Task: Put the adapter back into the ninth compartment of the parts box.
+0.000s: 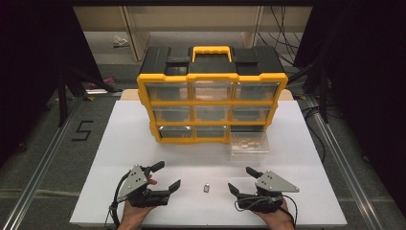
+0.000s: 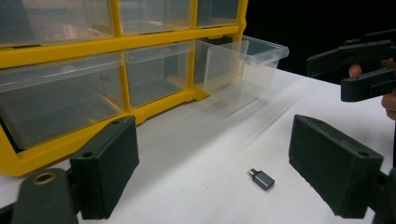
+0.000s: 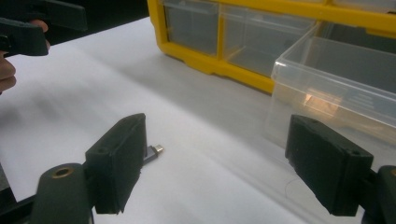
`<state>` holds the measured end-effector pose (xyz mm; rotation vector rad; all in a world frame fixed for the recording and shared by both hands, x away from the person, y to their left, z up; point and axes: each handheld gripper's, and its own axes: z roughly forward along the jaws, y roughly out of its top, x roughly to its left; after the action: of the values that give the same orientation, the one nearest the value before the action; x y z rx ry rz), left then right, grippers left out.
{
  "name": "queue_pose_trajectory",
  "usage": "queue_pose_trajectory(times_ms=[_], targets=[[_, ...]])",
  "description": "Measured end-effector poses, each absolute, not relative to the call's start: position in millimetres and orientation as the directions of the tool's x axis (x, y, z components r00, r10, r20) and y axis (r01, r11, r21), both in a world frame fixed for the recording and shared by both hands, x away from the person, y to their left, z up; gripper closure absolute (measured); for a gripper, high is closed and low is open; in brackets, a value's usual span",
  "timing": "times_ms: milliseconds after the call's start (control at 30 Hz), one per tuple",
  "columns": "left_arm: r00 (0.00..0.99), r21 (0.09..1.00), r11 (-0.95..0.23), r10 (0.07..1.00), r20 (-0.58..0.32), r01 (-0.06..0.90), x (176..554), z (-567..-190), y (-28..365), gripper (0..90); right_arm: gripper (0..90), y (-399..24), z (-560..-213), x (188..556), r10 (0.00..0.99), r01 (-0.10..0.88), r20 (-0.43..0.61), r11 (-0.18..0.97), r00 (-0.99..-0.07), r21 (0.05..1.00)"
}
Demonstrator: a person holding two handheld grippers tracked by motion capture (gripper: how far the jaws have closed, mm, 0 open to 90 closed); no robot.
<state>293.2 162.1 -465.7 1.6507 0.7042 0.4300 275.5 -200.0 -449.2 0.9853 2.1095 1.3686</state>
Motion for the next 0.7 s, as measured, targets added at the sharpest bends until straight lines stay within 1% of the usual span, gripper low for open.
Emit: queue_pose_trajectory(times_ms=[333, 700], targets=[[0.744, 0.974, -0.089, 0.66, -0.098, 0.208, 293.0, -466.0, 161.7, 16.0, 23.8, -193.6, -448.3, 280.9, 0.754, 0.368, 0.032, 0.282, -0.656, 0.886], [0.746, 0.974, -0.095, 0.659, -0.095, 0.208, 293.1, -466.1, 161.3, 16.0, 24.2, -181.7, -448.2, 289.9, 0.738, 0.41, 0.033, 0.336, -0.674, 0.848]])
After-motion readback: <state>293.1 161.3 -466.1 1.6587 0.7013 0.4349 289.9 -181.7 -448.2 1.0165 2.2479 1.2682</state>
